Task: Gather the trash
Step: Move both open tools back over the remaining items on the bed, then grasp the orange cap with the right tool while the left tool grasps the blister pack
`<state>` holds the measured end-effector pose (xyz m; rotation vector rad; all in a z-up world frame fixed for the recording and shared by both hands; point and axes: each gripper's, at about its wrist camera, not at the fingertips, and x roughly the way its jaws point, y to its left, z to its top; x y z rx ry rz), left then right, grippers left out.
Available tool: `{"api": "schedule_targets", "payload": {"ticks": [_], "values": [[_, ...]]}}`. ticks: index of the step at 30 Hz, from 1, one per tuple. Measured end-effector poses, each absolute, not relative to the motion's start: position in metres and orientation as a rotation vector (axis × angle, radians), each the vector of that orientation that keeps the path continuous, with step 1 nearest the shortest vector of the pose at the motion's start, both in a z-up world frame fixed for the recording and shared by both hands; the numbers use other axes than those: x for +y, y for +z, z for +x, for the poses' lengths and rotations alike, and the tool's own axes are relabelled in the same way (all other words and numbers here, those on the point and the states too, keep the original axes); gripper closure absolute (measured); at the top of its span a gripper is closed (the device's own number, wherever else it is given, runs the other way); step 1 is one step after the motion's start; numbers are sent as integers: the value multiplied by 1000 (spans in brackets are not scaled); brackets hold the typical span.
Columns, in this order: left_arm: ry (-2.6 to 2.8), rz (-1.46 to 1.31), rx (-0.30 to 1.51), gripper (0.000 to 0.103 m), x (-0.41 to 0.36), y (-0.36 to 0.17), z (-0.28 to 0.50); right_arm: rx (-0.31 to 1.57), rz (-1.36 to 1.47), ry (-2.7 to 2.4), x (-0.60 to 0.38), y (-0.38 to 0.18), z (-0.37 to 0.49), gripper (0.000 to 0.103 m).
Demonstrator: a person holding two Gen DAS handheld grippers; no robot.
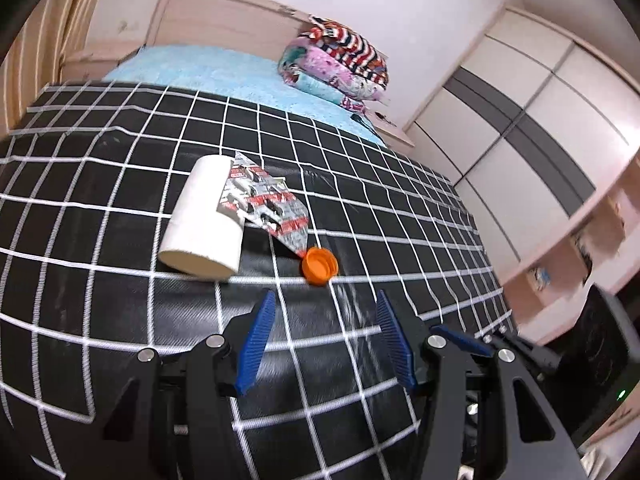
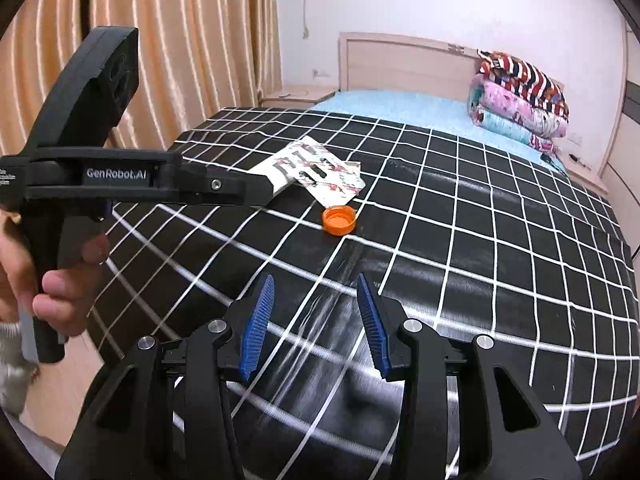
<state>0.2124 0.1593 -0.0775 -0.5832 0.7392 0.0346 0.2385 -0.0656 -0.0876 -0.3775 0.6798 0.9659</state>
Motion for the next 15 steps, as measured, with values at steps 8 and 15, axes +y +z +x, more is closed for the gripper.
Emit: {"api": "schedule_targets", "payload": {"ticks": [8,15], "values": [[69,-723,749,52,182,-99,238,713,-368,965,-44,-98,271,59],[95,-777,718,52,193,-107,252,719,-378,967,-28,-103,282,57]]}}
